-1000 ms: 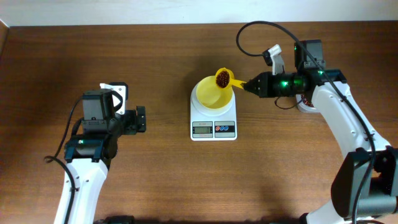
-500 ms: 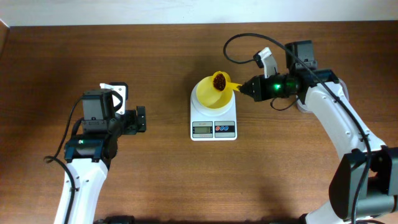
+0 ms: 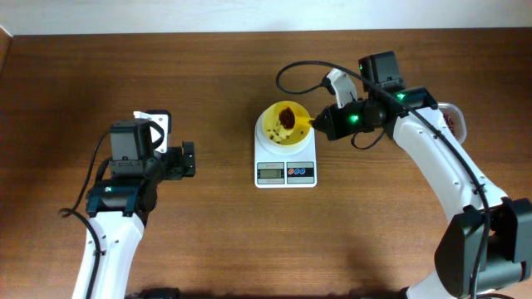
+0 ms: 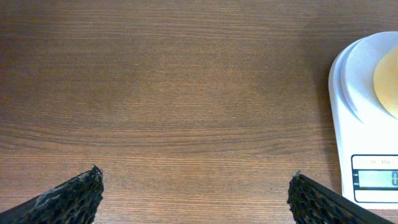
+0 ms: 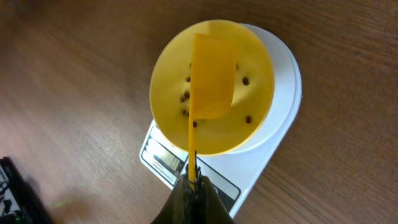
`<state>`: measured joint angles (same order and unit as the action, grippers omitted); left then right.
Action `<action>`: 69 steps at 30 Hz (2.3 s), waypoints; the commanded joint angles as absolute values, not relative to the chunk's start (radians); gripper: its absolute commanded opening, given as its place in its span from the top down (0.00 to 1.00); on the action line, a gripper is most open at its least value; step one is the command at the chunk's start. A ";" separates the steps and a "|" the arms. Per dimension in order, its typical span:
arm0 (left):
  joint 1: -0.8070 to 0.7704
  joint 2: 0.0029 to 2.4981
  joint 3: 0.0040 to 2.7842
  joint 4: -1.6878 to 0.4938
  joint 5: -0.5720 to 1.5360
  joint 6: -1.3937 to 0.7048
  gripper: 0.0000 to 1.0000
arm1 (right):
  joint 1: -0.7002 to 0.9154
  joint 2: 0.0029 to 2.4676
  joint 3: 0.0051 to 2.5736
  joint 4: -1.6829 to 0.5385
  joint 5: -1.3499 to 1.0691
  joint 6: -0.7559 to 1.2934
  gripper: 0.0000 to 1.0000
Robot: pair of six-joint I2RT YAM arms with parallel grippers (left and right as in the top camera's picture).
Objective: Scoop item into bowl and weigh 50g on scale
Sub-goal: 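Tilt the scoop with the right gripper to pour beans into the bowl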
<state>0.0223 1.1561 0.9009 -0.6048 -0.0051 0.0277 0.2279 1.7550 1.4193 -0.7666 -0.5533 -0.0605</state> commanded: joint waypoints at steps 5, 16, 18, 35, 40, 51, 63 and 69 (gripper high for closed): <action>0.027 1.161 0.898 -0.603 -0.012 0.043 0.01 | 0.229 1.701 1.454 -0.773 -0.523 -0.079 0.96; 0.027 1.161 0.898 -0.603 -0.012 0.043 0.01 | 0.229 1.676 1.459 -0.808 -0.453 -0.102 0.96; 0.027 1.161 0.898 -0.603 -0.012 0.043 0.01 | 0.229 1.676 1.459 -0.802 -0.445 -0.125 0.96; 0.027 1.161 0.898 -0.603 -0.012 0.043 0.01 | 0.263 1.674 1.461 -0.744 -0.359 -0.127 0.96; 0.027 1.161 0.898 -0.603 -0.012 0.043 0.01 | 0.263 1.674 1.461 -0.733 -0.434 -0.123 0.96; 0.027 1.161 0.898 -0.603 -0.012 0.043 0.01 | 0.268 1.673 1.472 -0.718 -0.438 -0.089 0.96; 0.027 1.161 0.898 -0.603 -0.012 0.043 0.01 | 0.346 1.692 1.470 -0.755 -0.366 -0.089 0.96; 0.027 1.161 0.898 -0.604 -0.012 0.043 0.01 | 0.346 1.708 1.469 -0.774 -0.355 -0.089 0.96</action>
